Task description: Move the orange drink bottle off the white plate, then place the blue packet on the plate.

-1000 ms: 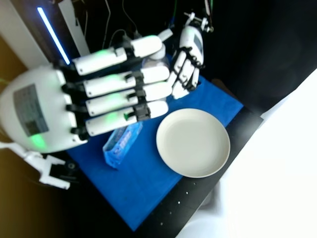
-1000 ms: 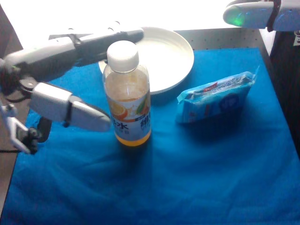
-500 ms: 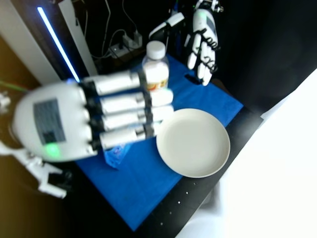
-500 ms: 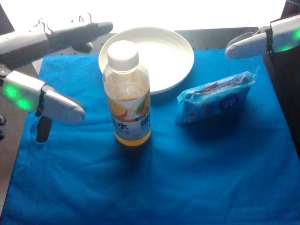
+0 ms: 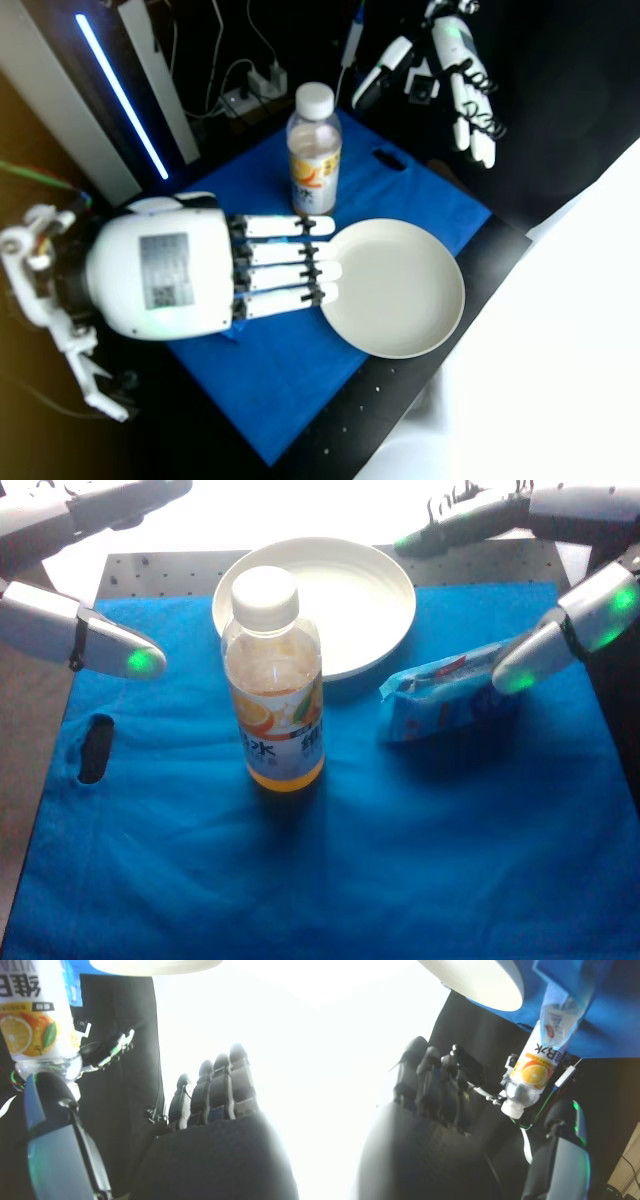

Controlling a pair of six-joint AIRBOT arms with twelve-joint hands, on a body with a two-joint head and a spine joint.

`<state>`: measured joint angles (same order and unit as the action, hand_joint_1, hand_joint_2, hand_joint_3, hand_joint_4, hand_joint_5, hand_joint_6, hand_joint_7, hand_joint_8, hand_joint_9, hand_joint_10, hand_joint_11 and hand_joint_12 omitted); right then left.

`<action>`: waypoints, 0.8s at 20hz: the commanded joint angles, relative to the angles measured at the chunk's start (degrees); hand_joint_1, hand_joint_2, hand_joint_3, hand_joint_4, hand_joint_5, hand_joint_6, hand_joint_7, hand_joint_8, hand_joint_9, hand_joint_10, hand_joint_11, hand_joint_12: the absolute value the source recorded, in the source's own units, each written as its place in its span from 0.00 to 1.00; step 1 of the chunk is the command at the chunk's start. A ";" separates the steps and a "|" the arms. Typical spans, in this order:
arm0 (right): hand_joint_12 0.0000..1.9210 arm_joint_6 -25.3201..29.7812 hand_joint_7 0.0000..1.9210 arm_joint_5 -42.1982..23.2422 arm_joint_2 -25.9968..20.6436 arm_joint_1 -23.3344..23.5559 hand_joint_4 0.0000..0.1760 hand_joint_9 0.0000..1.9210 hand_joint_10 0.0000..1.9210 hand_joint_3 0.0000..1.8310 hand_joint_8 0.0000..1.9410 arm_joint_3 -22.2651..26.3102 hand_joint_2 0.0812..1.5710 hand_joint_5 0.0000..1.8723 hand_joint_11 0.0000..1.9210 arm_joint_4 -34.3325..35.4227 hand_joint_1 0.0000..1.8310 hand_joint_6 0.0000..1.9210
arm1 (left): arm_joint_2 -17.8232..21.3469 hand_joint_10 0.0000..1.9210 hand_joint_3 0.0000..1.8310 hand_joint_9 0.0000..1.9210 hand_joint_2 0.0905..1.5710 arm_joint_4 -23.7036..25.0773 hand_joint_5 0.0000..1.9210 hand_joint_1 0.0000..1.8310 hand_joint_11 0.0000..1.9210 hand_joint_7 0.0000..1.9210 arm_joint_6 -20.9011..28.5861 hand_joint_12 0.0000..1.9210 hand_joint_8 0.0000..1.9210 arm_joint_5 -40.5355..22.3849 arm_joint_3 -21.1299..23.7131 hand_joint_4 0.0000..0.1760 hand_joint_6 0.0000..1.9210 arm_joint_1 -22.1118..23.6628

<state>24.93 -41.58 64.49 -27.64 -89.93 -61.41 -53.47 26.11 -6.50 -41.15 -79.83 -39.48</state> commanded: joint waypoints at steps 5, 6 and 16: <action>0.40 1.98 0.22 -1.46 0.52 0.85 0.00 0.19 0.01 0.00 0.00 -0.19 0.36 0.25 0.00 -1.10 0.41 0.00 | 0.17 0.00 0.00 0.02 0.44 -3.07 0.00 0.45 0.00 0.00 0.00 0.14 0.00 -6.93 0.16 0.88 0.00 1.81; 0.44 2.21 0.23 -1.24 0.52 0.85 0.00 0.20 0.01 0.00 0.00 -0.18 0.37 0.25 0.00 -1.89 0.41 0.00 | 0.15 0.00 0.00 0.03 0.44 -3.05 0.00 0.46 0.00 0.00 -0.01 0.15 0.00 -7.21 0.22 0.90 0.00 1.96; 0.59 2.98 0.35 0.60 2.27 0.83 0.06 0.29 0.01 0.00 0.01 -1.20 0.48 0.34 0.05 -4.76 0.39 0.00 | 0.58 0.00 0.00 0.04 0.44 -2.66 0.00 0.46 0.00 0.00 0.06 0.19 0.00 -11.06 1.68 0.82 0.00 3.10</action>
<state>27.44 -38.68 66.76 -27.64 -90.94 -69.69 -53.28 26.46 -6.68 -46.26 -78.15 -37.36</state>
